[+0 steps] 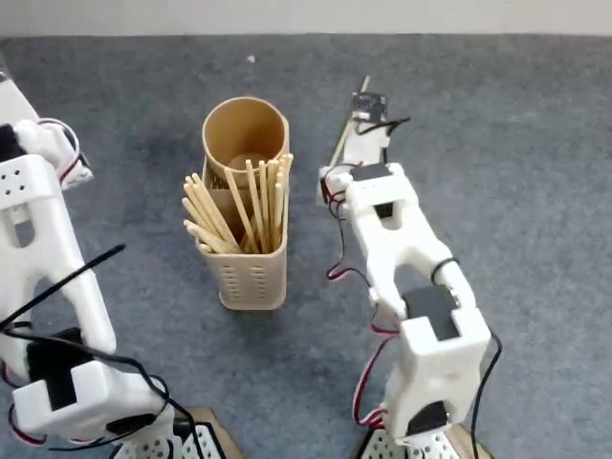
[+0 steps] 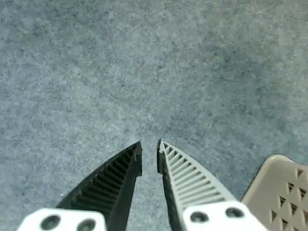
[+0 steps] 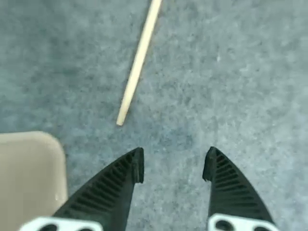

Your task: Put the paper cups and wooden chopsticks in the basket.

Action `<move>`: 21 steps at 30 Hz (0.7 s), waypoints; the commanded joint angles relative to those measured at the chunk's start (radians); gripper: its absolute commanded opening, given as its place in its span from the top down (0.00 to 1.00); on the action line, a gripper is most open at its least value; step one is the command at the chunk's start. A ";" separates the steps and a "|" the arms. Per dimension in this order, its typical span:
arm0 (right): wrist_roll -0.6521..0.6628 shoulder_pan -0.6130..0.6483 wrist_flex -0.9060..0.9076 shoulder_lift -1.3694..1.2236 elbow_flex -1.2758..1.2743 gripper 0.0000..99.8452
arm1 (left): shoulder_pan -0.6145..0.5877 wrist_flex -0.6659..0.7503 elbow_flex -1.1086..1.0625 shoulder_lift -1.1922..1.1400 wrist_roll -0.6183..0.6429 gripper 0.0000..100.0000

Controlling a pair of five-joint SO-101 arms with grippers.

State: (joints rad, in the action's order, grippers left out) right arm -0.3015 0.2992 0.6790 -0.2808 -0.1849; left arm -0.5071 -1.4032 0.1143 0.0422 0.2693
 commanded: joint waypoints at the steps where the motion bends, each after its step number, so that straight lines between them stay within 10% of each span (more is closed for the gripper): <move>1: -0.009 0.005 0.021 0.025 0.047 0.79 | 0.013 0.041 -0.007 0.013 -0.009 0.91; 12: 0.005 -0.013 0.495 0.625 -0.062 1.00 | 0.116 -0.107 0.351 0.171 -0.061 0.91; 21: 0.279 -0.041 0.363 1.336 -0.819 0.99 | 0.343 -0.381 0.366 0.262 -0.126 0.89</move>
State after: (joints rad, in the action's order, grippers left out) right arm -0.1266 0.2731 1.1285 0.7334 -0.6498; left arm -0.2386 -1.7545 0.5040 0.2677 0.1573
